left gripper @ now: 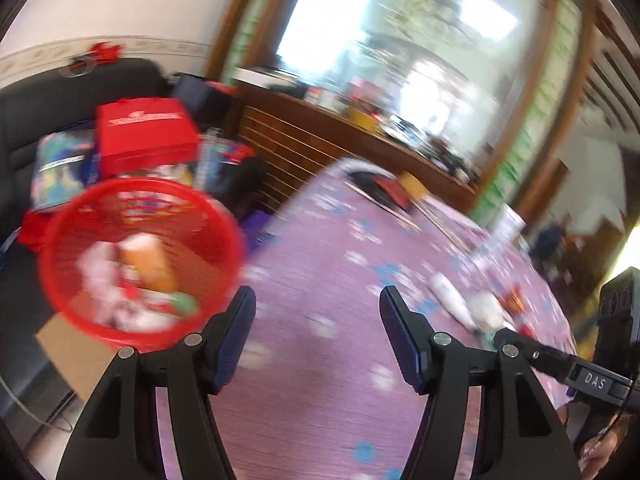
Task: Collect trash
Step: 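Move both open tools back over the remaining table trash, then grasp the white spray bottle with the left tool while the right tool grasps the red-and-pink packet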
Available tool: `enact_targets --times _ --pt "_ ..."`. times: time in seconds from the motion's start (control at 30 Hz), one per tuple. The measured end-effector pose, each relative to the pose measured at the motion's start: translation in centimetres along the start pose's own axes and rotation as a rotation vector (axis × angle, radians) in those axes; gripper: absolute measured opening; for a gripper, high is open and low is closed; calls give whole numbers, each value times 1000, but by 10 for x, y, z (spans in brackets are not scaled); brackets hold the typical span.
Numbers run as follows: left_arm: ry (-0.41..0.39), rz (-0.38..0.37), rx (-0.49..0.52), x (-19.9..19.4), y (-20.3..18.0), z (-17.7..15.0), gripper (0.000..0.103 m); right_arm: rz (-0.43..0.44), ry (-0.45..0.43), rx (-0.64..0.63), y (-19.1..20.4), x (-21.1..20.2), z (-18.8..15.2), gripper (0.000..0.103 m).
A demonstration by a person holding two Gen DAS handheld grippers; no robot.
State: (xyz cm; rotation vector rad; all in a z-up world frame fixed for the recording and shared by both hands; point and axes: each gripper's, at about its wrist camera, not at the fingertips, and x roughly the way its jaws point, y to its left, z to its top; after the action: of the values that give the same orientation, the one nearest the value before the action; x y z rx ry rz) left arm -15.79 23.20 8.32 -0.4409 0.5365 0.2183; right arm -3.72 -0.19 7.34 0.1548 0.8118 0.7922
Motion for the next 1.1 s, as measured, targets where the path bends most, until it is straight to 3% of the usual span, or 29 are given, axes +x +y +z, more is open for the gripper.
enact_targets --times 0.2,0.3,0.5,0.67,0.77,0.93,1.1 --pt "64 -72 145 35 -84 -11 63 -191 -164 146 -101 -71 -1 61" --pt "80 -111 166 54 -113 -12 63 -206 -223 224 -139 -90 -1 62" --pt "101 -112 216 80 -140 -13 63 -290 -317 272 -170 -105 -6 62" --pt "153 -124 204 110 -152 -10 63 -338 -327 268 -179 -100 -9 62" --pt "170 -78 225 124 -158 -7 63 -369 -337 280 -185 -98 -9 62" --pt "277 -33 209 141 -155 -2 63 -399 -358 278 -188 -98 -8 62" --pt "306 4 212 149 -155 9 63 -394 -270 355 -211 -81 -5 62"
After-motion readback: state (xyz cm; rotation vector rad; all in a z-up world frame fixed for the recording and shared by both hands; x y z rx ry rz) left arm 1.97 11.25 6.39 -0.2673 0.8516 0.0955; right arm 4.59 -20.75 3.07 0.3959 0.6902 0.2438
